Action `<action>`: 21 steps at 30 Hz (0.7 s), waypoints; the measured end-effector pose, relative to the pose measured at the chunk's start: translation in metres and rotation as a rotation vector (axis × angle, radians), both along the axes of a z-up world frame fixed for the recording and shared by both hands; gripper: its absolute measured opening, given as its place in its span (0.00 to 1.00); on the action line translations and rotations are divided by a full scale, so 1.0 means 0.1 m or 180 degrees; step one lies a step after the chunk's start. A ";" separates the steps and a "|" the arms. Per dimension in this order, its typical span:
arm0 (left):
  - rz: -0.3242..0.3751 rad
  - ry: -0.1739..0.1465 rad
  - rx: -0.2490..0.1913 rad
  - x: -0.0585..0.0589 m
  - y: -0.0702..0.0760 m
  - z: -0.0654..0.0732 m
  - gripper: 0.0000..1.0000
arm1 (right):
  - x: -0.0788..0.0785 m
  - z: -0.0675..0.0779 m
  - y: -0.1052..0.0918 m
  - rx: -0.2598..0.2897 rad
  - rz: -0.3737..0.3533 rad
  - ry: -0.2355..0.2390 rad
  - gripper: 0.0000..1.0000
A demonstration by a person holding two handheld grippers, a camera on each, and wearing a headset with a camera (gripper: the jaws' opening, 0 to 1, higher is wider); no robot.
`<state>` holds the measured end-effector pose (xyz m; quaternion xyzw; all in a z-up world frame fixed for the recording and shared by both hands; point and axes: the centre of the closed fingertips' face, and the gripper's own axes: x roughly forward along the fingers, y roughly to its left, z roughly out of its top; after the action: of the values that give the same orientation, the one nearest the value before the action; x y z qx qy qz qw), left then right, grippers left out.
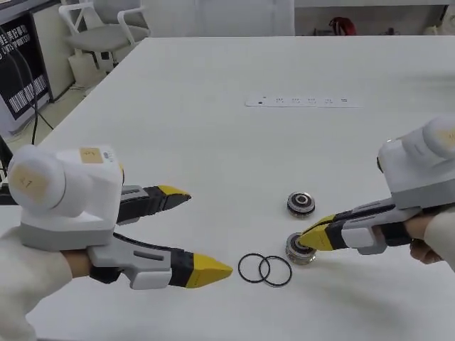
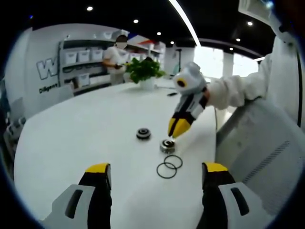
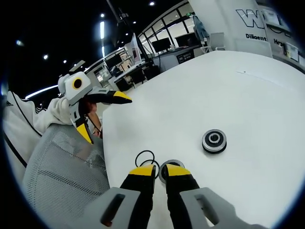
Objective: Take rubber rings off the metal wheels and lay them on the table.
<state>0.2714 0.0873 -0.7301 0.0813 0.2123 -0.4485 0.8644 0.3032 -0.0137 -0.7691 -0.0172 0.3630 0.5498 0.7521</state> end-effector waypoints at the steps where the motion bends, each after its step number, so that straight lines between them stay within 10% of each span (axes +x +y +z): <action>1: 0.0002 0.0000 -0.0001 0.00 0.00 0.00 0.79 | 0.01 0.01 0.00 0.0012 -0.0011 -0.0006 0.05; 21: 0.0050 0.0014 -0.0012 0.02 0.03 0.00 0.79 | 0.21 0.22 -0.12 0.0189 -0.0279 -0.0188 0.06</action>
<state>0.2736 0.0898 -0.7303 0.0770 0.2140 -0.4422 0.8676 0.3246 -0.0255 -0.7475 0.0049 0.3245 0.5261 0.7861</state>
